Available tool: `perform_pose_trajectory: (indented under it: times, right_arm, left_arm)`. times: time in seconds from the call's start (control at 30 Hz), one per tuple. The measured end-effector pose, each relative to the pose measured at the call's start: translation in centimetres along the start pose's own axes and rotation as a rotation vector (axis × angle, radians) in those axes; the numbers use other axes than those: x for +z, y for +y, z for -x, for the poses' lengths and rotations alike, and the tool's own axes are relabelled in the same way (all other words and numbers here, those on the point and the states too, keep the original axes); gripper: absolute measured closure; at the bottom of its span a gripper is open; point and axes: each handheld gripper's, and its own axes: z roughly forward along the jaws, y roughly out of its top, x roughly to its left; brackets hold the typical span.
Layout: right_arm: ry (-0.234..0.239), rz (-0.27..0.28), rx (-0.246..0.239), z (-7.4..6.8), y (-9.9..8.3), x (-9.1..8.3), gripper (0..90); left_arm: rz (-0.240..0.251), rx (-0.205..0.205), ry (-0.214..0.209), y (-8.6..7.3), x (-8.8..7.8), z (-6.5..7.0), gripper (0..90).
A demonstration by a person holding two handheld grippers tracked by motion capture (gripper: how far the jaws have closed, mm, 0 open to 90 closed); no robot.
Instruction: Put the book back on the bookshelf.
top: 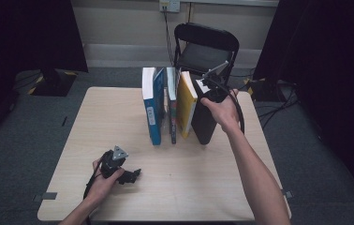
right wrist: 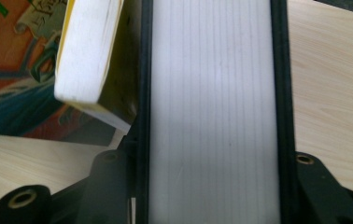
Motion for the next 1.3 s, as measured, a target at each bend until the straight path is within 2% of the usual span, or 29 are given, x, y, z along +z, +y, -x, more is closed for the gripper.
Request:
perform_pose_trajectory:
  times: [0.1,0.33,0.47,0.67,0.87,0.97,1.1,1.2,1.27,1.3]
  right_arm:
    - [-0.021,-0.003,-0.009,-0.3,0.5,0.4,53.7]
    - [-0.013,-0.003,0.028,0.2,1.2,1.3,53.7]
    - [-0.024,0.002,0.027,0.2,1.3,1.8,53.7]
    - [-0.006,0.007,0.043,0.6,1.5,2.0,53.6]
    - [0.002,0.012,0.03,0.4,1.5,1.7,53.6]
    - [-0.016,0.017,0.007,-0.1,1.4,1.6,53.7]
    - [-0.022,0.022,0.001,-0.4,1.4,1.6,53.6]
    - [-0.005,0.019,0.033,0.1,1.3,1.8,53.5]
    - [-0.002,0.02,0.024,0.2,1.2,2.0,53.4]
    - [0.006,0.047,0.034,0.3,1.0,2.1,53.2]
  left_arm:
    - [-0.001,0.001,0.0,0.0,0.0,0.0,0.0]
    - [-0.003,0.003,0.0,0.0,0.0,0.0,0.0]
    - [-0.001,0.001,0.0,0.0,0.0,0.0,0.0]
    - [-0.003,0.003,0.0,0.0,0.0,0.0,0.0]
    - [0.0,0.0,0.0,0.0,0.0,0.0,0.0]
    - [-0.001,-0.003,-0.001,0.0,0.0,0.0,0.0]
    - [0.0,0.001,0.0,0.0,0.0,0.0,0.0]
    - [-0.001,0.0,0.0,0.0,0.0,0.0,0.0]
    - [-0.001,0.001,0.0,0.0,0.0,0.0,0.0]
    - [0.0,0.001,0.0,0.0,0.0,0.0,0.0]
